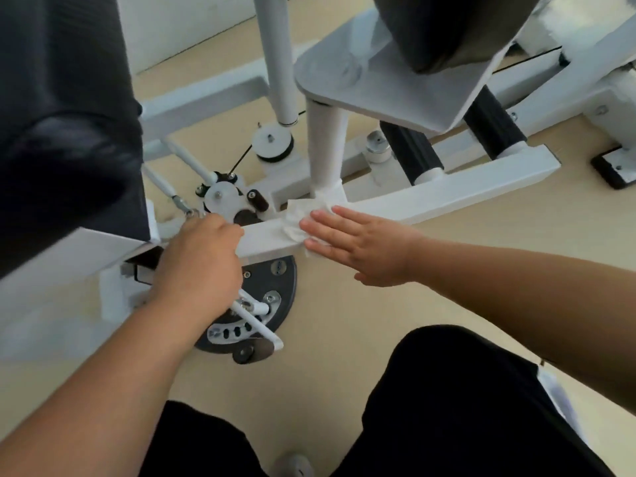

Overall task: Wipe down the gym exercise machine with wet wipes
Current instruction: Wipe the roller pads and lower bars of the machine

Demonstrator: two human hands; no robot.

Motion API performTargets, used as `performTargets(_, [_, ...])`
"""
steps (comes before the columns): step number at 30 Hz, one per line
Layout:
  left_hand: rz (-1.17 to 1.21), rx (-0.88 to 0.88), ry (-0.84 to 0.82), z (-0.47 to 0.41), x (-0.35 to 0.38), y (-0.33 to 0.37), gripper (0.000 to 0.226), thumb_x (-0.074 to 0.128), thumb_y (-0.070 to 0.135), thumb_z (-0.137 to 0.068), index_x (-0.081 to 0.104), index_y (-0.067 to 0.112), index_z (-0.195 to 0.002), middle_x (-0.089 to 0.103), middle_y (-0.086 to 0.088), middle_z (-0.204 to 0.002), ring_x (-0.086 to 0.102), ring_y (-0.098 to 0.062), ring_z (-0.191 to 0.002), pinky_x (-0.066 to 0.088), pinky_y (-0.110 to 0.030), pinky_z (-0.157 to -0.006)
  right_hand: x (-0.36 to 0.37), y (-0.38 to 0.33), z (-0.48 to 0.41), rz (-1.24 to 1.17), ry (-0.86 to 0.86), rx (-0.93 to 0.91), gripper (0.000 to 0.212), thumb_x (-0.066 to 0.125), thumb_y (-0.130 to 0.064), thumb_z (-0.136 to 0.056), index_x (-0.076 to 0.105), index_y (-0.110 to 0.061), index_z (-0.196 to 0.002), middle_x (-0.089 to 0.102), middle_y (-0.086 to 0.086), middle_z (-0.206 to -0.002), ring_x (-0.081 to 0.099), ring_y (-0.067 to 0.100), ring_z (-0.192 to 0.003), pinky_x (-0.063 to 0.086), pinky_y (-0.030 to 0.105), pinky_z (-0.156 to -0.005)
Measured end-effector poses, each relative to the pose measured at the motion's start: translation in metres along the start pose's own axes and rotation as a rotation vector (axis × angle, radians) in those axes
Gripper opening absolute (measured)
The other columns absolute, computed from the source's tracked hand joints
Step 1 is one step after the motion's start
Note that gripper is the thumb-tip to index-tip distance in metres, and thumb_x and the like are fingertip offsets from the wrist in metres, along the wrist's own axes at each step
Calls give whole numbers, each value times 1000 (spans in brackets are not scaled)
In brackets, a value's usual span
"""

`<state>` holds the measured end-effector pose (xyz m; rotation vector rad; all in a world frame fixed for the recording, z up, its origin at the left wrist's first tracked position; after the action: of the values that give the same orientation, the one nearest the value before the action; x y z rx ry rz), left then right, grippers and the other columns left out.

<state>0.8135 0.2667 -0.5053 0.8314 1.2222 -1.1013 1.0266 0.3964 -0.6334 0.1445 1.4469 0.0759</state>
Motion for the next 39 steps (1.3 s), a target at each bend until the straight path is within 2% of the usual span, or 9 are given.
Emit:
performTargets(3, [-1, -39, 91, 26, 12, -15, 33, 65, -9, -75, 69, -2, -107, 62, -17, -109, 54, -41, -103, 53, -51, -78, -11, -10, -27, 39, 50, -35, 94, 49, -28, -92, -13, -15, -163, -19, 16, -169, -16, 38, -156, 1, 54, -128])
performTargets(6, [24, -116, 143, 51, 28, -32, 53, 64, -12, -74, 64, -2, -126, 60, -17, -123, 50, -40, -110, 53, -55, -83, -12, -17, -41, 89, 38, -51, 87, 37, -25, -94, -16, -16, -162, -23, 16, -168, -18, 39, -156, -2, 54, -128])
performTargets(9, [7, -203, 68, 67, 46, -48, 66, 64, -7, -77, 52, 0, -142, 49, -16, -143, 43, -36, -127, 49, -56, -96, -16, -29, -59, 127, 73, -74, 80, 26, -19, -95, -18, -13, -161, -24, 18, -167, -19, 40, -155, -1, 54, -128])
performTargets(13, [50, -264, -6, 82, 64, -69, 80, 64, -7, -77, 39, 3, -152, 30, -7, -161, 37, -37, -138, 43, -56, -106, -32, -56, -110, 149, 116, -111, 82, 30, -23, -99, -25, -12, -158, -25, 19, -167, -17, 41, -155, -2, 54, -128])
performTargets(16, [50, -217, -40, 88, 71, -78, 89, 62, -6, -80, 25, 11, -159, 14, 1, -169, 25, -30, -151, 26, -53, -119, -42, -68, -131, 160, 125, -109, 81, 33, -25, -102, -25, -13, -158, -27, 19, -167, -16, 42, -155, 2, 55, -127])
performTargets(24, [-12, -221, -164, 90, 70, -84, 95, 50, 8, -93, -15, 25, -159, -42, 21, -153, -10, -15, -156, -3, -44, -125, -44, -65, -123, 171, 124, -83, 86, 36, -26, -100, -26, -14, -158, -28, 18, -166, -17, 41, -156, 0, 55, -128])
performTargets(32, [32, -148, -204, 90, 70, -97, 102, 51, 3, -88, -18, 27, -158, -43, 22, -153, -14, -15, -155, -3, -52, -125, -27, -32, -55, 215, 55, -63, 85, 33, -20, -88, -3, -10, -164, -15, 22, -169, -9, 40, -157, 6, 54, -128])
performTargets(37, [80, -122, -17, 97, 79, -109, 84, 57, 7, -91, 13, 19, -162, -13, 13, -168, 8, -20, -156, 9, -52, -125, -49, -57, -123, 288, 128, -226, 77, 31, -19, -98, -8, -9, -163, -22, 17, -169, -12, 36, -157, 5, 51, -129])
performTargets(39, [102, -194, 41, 103, 82, -113, 83, 60, 11, -92, 15, 15, -161, -12, 10, -168, 12, -22, -156, 9, -51, -125, -57, -66, -146, 313, 151, -251, 78, 34, -21, -100, -8, -10, -163, -22, 16, -169, -12, 35, -157, 4, 50, -129])
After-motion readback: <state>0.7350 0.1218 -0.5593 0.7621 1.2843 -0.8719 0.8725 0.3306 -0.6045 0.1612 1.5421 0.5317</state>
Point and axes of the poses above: each hand's wrist, its own z-axis away from the middle knuckle, its own x-axis out of the palm, y = z × x, the point moved 2 cm from there along -z, towards the middle knuckle
